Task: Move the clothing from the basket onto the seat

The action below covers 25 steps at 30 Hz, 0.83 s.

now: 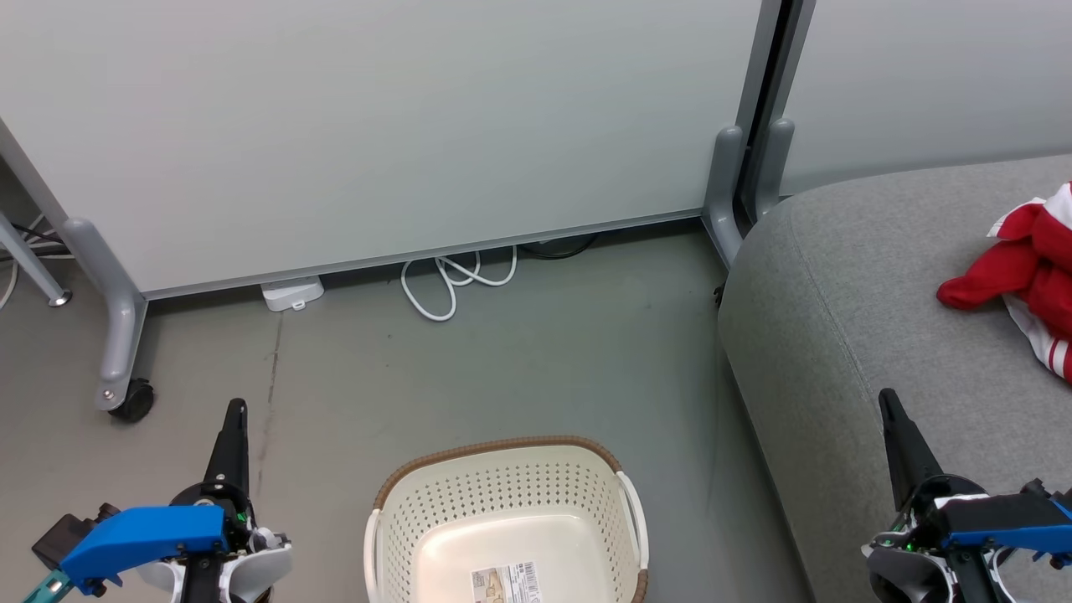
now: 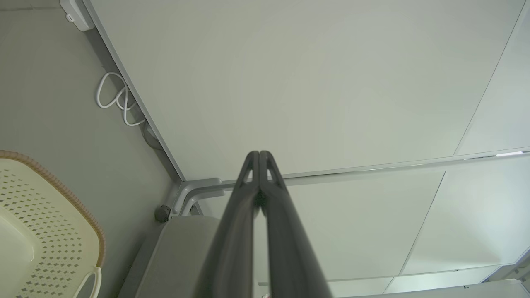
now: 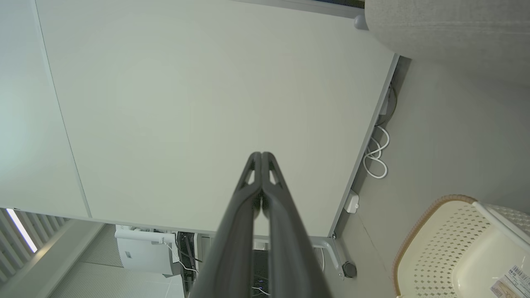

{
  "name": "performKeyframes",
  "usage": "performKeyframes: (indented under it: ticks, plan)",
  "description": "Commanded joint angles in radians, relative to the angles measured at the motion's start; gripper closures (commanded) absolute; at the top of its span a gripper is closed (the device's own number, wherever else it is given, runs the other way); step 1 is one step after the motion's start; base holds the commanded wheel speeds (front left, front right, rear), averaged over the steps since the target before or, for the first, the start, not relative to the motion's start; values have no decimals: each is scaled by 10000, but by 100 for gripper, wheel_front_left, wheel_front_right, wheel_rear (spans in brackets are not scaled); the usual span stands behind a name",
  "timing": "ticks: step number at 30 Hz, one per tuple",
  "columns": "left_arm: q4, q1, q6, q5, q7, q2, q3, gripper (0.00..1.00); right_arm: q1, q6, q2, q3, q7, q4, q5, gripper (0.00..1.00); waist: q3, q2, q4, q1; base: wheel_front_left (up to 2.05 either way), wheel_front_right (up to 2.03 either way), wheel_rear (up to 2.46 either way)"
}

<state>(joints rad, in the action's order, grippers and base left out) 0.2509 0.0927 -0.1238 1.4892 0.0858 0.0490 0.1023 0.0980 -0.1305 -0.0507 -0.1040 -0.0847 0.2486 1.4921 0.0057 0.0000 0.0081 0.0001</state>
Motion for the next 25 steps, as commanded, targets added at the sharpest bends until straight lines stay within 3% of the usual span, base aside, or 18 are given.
performKeyframes:
  ticks: [1, 17, 25]
  plan:
    - [-69, 177, -59, 143, 37, 21, 50, 100, 124, -4, 7, -24, -42, -51, 176, 100, -1, 0, -3, 0, 0, 0, 0]
    - [-74, 219, -112, 1296, 329, 21, 147, 100, 169, -4, 9, -123, -339, -53, 1267, 100, -26, 0, -81, -1, 0, 0, 0]
    - [-69, 208, -91, 1246, 322, 21, 142, 100, 167, -4, 9, -117, -337, -52, 1219, 100, -26, 0, -81, -1, 0, 0, 0]
